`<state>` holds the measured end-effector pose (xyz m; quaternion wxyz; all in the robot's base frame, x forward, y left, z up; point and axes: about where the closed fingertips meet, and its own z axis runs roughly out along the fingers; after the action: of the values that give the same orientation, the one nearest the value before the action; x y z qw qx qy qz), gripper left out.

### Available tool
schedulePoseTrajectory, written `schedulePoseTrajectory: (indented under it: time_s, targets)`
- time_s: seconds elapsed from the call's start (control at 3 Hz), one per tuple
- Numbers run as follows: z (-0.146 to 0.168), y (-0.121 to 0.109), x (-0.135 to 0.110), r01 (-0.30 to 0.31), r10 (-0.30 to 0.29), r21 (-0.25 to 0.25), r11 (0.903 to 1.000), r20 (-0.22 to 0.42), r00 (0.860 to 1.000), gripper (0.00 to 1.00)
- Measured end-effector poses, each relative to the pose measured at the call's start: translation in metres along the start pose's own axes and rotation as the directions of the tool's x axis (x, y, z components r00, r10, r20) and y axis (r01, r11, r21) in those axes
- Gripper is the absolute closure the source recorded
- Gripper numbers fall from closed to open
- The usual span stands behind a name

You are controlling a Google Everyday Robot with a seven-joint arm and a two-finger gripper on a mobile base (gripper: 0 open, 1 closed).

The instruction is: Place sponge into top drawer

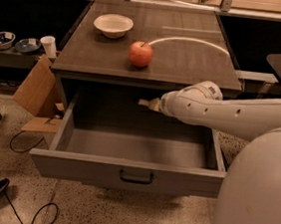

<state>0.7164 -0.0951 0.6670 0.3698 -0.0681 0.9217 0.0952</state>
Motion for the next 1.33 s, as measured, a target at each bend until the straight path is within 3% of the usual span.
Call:
schedulePoseTrajectory:
  time_s: [0.33, 0.67, 1.0, 1.33]
  targets:
    - [0.0, 0.0, 0.0, 0.0, 0.0, 0.0, 1.0, 0.0, 1.0, 1.0]
    - [0.0, 0.0, 0.0, 0.0, 0.0, 0.0, 1.0, 0.0, 1.0, 0.82]
    - [-0.0001, -0.0002, -0.0002, 0.0, 0.0, 0.001, 1.0, 0.0, 1.0, 0.58]
    - [-0.0015, -0.0023, -0.0014, -0.001, 0.001, 0.012, 0.9999, 0.002, 1.0, 0.27]
